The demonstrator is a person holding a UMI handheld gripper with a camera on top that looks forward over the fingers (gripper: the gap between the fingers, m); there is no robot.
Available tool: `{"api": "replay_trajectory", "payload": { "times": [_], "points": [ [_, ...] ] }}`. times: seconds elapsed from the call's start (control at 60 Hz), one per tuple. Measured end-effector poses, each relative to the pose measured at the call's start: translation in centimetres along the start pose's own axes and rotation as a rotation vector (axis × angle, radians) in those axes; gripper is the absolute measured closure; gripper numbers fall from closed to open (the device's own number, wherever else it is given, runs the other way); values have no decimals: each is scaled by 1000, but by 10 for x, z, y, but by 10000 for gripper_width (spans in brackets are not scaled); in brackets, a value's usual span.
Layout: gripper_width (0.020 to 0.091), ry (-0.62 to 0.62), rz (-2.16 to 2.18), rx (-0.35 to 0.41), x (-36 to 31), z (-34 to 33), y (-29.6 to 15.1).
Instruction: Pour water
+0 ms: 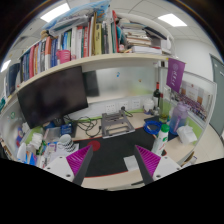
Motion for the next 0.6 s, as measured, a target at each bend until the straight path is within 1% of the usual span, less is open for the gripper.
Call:
{"api": "replay_trajectory", "payload": {
  "times": [0.083,0.167,0.3,0.5,0.6],
  "points": [
    [249,47,14,-38,50,14,21],
    [253,106,21,-93,104,26,39],
    [253,176,20,-113,180,54,61],
    [251,107,-54,-51,228,120,77],
    [246,93,-55,12,239,147,70]
  ]
}}
Point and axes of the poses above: the point between the fingertips, and its own axes, seen from behind it with the camera up: x to the right, y down, z forward, the way the camera looks, the point moved 7 cm from there along -z, backward, against the way the camera looks, and after that the axes turned 2 degrees about -y, right-handed, at the moved point
